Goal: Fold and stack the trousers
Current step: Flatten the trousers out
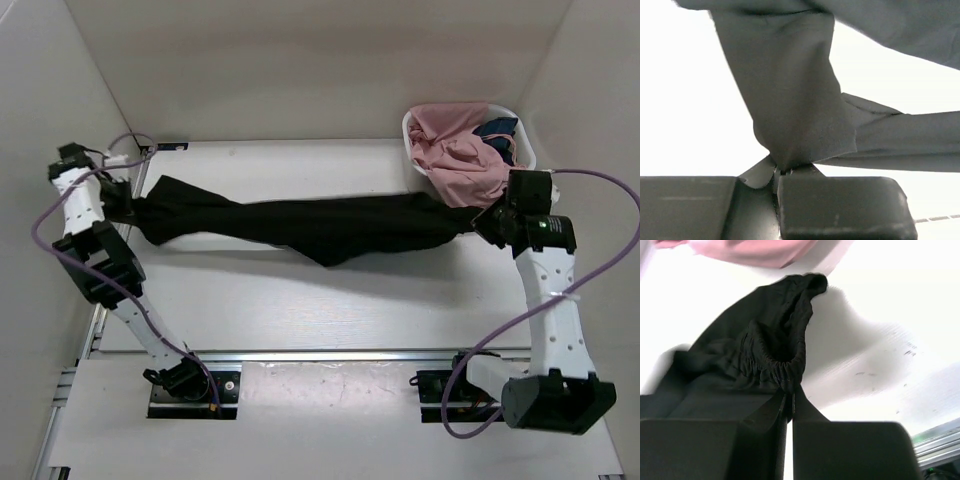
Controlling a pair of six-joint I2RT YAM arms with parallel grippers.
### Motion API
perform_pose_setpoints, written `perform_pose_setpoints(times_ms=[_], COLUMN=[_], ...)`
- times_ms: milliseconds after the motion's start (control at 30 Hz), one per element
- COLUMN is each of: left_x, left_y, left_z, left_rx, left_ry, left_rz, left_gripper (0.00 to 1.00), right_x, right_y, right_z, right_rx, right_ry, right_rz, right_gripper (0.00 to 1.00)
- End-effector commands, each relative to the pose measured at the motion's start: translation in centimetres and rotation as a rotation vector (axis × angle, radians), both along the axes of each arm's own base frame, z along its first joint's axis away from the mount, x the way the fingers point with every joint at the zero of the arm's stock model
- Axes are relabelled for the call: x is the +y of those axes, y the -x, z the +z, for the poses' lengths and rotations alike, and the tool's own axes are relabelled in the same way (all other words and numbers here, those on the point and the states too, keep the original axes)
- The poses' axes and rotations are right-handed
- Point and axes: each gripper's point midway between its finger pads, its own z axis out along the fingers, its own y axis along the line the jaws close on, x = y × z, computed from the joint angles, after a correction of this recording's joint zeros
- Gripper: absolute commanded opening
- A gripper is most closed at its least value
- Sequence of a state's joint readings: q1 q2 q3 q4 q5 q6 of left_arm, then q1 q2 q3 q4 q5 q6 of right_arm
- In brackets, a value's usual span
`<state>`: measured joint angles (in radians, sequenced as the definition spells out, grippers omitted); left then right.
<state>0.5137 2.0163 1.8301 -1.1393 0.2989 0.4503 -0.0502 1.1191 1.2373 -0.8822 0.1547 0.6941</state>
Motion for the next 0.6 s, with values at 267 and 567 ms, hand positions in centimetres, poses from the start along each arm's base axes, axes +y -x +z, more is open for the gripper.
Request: perform_pose_setpoints(times_ms=[267,567], left_x=[-0.4,1.2], left_y=[16.5,18.5], left_z=[-3.7,-3.3], left_rx=[0.386,0.321], left_ry=[-0.162,-0.148], left_rz=[-0.031,0.086], left_gripper=[0.43,0.71], right_x=[0.6,0.0], right_y=[7.9,10.0], right_z=[-9.9,-14.0], right_rx=[0.238,0.345], right_ry=[-0.078,-0.017], right_rz=[-0.104,-0.054], right_gripper=[0.0,0.0])
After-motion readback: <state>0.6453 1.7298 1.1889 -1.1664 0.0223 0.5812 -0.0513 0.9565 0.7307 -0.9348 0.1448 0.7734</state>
